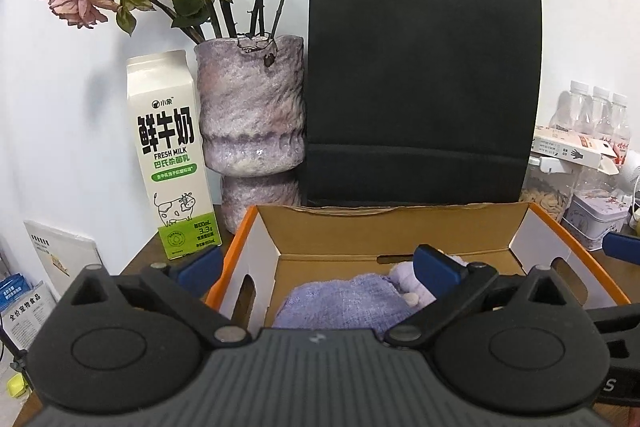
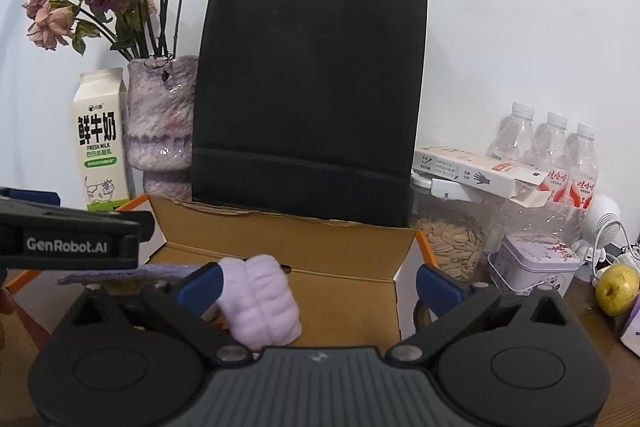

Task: Organize objects
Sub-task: 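Open the left gripper over the box while the right gripper releases the sock, then withdraw both grippers upward away from the box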

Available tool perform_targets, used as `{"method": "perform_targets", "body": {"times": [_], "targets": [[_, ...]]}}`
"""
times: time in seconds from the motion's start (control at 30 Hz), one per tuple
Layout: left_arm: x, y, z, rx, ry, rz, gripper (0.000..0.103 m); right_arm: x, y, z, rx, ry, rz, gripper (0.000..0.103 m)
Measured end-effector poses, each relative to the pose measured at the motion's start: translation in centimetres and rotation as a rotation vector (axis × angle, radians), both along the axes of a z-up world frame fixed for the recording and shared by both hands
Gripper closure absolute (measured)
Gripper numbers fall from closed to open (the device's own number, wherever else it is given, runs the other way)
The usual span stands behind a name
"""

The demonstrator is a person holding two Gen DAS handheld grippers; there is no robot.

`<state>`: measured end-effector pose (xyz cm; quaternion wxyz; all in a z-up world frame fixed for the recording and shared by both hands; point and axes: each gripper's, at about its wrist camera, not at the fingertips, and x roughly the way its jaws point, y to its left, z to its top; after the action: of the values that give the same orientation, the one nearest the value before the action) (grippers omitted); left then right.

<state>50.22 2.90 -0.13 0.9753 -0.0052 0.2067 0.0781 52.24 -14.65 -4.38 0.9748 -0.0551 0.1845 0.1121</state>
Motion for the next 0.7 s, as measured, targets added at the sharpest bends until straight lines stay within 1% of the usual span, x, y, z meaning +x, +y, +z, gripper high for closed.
{"method": "perform_targets", "body": {"times": [0.1, 0.2, 0.3, 0.47, 0.7], "targets": [[-0.3, -0.1, 0.2, -0.001, -0.003, 0.0, 0.0, -0.3, 0.0, 0.3, -0.009, -0.002, -0.001, 0.0], [-0.7, -0.4, 0.7, 0.002, -0.01, -0.037, 0.0, -0.7, 0.1, 0.8, -0.016, -0.012, -0.011, 0.0], [-1.6, -0.8, 1.2, 0.008, -0.037, -0.049, 0.0, -1.2, 0.0, 1.4, -0.011, -0.015, -0.013, 0.0], [-3.0, -1.3, 1.8, 0.033, -0.072, -0.026, 0.0, -2.1, 0.0, 2.2, -0.02, -0.025, -0.013, 0.0], [-5.0, -0.8, 2.5, 0.015, -0.085, -0.005, 0.0, -3.4, -0.1, 2.8, -0.017, -0.022, 0.007, 0.0]]}}
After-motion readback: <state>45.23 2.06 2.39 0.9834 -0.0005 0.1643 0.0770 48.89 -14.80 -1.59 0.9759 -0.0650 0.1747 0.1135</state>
